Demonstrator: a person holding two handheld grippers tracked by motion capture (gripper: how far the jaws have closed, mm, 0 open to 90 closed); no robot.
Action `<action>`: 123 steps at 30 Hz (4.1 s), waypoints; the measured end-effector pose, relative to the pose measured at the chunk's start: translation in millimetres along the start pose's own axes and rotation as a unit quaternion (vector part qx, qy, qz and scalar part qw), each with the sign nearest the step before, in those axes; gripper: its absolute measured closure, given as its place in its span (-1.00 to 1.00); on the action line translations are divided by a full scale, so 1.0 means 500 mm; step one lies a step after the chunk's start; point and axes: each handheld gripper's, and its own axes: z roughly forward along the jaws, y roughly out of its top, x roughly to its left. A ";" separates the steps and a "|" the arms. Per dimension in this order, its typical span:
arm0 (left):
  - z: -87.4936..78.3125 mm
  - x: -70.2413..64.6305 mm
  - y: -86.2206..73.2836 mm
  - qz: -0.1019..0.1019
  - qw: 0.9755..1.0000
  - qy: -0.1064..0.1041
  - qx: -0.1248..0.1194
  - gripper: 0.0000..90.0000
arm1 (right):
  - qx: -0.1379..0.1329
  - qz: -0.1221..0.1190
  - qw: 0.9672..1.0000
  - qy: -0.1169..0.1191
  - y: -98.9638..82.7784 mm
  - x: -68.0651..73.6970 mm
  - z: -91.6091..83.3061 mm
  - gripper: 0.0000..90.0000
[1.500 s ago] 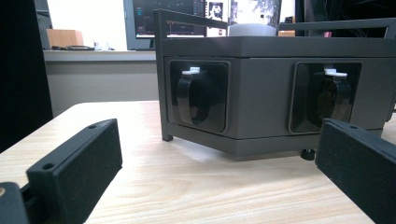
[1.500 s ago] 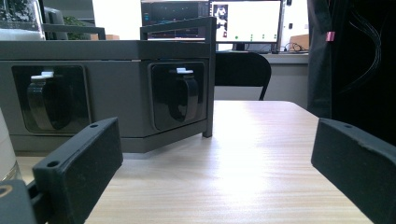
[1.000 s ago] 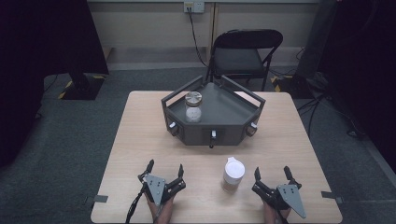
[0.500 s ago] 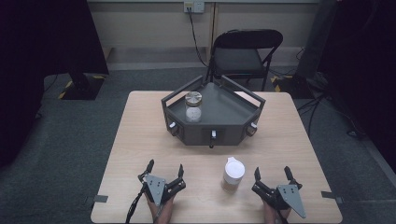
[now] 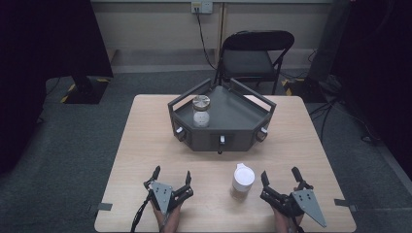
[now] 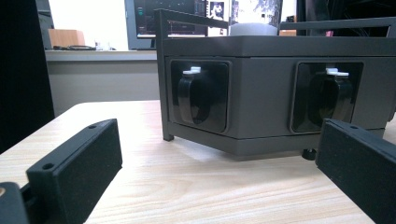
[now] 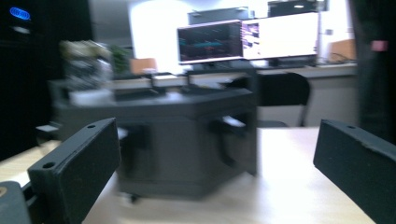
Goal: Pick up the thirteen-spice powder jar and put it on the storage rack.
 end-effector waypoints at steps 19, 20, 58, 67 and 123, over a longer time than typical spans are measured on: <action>0.000 0.000 0.000 0.000 1.000 0.000 -0.001 -1.00 | 0.072 -0.020 0.993 0.088 -0.017 0.067 0.030 -0.80; 0.000 0.000 0.000 -0.001 1.000 0.000 -0.001 -1.00 | 0.075 -0.020 0.993 0.087 -0.020 0.067 0.031 -0.79; 0.000 -0.001 -0.001 -0.001 1.000 0.001 -0.001 -1.00 | 0.100 -0.046 0.989 0.098 -0.002 0.058 0.035 -0.33; 0.000 -0.001 -0.001 -0.001 1.000 0.001 -0.001 -1.00 | 0.096 -0.045 0.987 0.119 0.021 0.041 0.049 -0.34; 0.000 -0.001 0.000 -0.001 1.000 0.001 -0.001 -1.00 | 0.063 -0.024 0.986 0.155 0.254 -0.022 0.360 -0.33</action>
